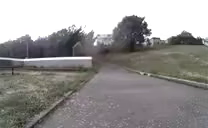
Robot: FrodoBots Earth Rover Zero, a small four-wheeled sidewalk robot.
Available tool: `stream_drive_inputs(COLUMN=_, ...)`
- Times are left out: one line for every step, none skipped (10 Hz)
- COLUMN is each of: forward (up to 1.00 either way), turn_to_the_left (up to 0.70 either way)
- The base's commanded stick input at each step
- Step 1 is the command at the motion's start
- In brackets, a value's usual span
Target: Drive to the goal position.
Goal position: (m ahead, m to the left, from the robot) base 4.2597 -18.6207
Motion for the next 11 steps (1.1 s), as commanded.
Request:
stream_drive_inputs(forward=0.00, turn_to_the_left=0.00)
stream_drive_inputs(forward=0.00, turn_to_the_left=0.00)
stream_drive_inputs(forward=0.00, turn_to_the_left=0.00)
stream_drive_inputs(forward=0.00, turn_to_the_left=0.00)
stream_drive_inputs(forward=0.00, turn_to_the_left=-0.33)
stream_drive_inputs(forward=0.00, turn_to_the_left=-0.53)
stream_drive_inputs(forward=0.00, turn_to_the_left=-0.70)
stream_drive_inputs(forward=0.00, turn_to_the_left=-0.70)
stream_drive_inputs(forward=0.00, turn_to_the_left=-0.70)
stream_drive_inputs(forward=0.00, turn_to_the_left=-0.70)
stream_drive_inputs(forward=0.00, turn_to_the_left=-0.70)
